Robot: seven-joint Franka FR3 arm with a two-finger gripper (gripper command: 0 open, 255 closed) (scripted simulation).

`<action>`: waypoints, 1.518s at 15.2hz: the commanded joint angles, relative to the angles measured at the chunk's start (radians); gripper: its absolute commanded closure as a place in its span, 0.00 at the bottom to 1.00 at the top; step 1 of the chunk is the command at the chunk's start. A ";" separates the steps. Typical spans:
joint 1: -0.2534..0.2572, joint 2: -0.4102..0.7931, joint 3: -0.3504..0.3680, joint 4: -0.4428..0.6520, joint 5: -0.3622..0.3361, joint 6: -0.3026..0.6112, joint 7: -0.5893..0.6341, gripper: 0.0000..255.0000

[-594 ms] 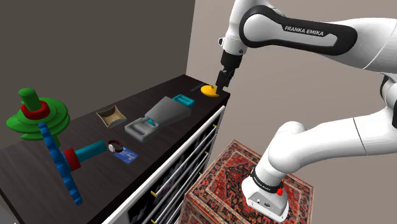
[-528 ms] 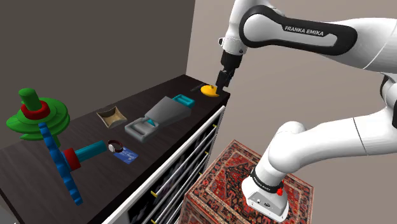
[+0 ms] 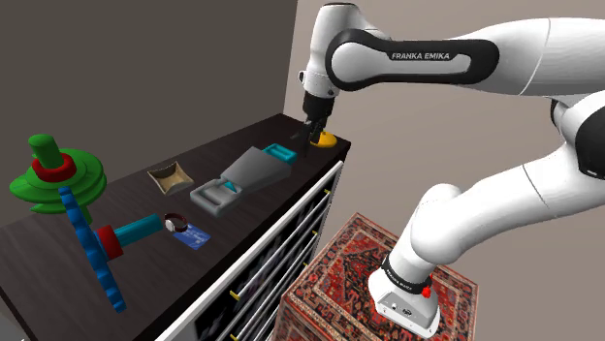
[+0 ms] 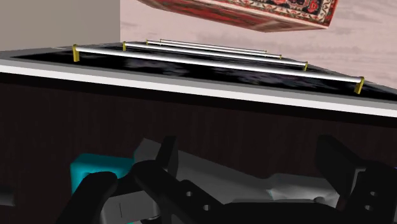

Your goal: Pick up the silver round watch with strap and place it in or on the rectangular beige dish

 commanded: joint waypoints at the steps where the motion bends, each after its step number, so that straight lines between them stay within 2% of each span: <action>1: 0.013 0.060 0.024 0.018 0.010 0.042 0.016 0.00; 7: 0.048 0.246 0.099 0.090 0.023 0.149 0.073 0.00; 12: 0.074 0.411 0.156 0.180 0.008 0.219 0.126 0.00; 23: 0.161 0.800 0.238 0.470 -0.103 0.291 0.256 0.00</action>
